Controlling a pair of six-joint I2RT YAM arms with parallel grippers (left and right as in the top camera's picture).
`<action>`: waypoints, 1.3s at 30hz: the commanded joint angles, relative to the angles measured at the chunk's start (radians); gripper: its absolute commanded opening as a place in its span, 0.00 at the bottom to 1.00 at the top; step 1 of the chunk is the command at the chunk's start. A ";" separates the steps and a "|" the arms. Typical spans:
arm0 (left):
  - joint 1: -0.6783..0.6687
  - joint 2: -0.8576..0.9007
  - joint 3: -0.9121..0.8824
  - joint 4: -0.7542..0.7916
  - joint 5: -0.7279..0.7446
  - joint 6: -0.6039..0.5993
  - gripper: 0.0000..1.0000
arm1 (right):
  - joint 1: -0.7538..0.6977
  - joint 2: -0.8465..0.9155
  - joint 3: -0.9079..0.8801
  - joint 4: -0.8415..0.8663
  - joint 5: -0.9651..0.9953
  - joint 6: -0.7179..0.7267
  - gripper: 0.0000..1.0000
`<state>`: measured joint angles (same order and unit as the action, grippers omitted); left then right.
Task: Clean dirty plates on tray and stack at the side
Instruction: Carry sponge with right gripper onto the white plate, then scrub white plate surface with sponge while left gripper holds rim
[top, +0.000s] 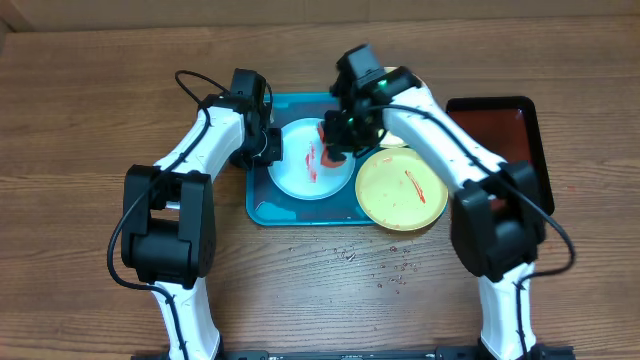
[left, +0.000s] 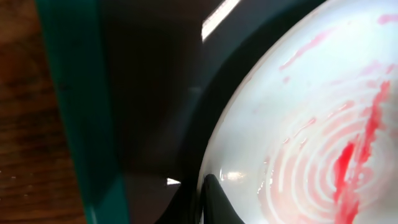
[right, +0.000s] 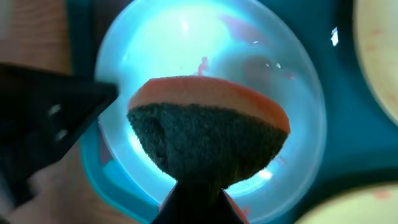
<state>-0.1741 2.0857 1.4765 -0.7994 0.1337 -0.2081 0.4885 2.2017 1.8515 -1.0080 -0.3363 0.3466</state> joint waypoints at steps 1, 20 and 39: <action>0.013 0.020 0.002 -0.010 0.118 0.005 0.04 | 0.010 0.048 0.013 0.019 0.048 0.074 0.04; 0.117 0.020 0.002 -0.087 0.378 0.127 0.04 | 0.154 0.186 0.013 0.095 -0.002 0.104 0.04; 0.117 0.020 0.002 -0.083 0.313 0.095 0.04 | 0.024 0.185 0.020 0.087 0.179 0.092 0.04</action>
<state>-0.0528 2.1006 1.4761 -0.8753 0.4458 -0.1043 0.6167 2.3379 1.8538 -0.9123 -0.3069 0.4435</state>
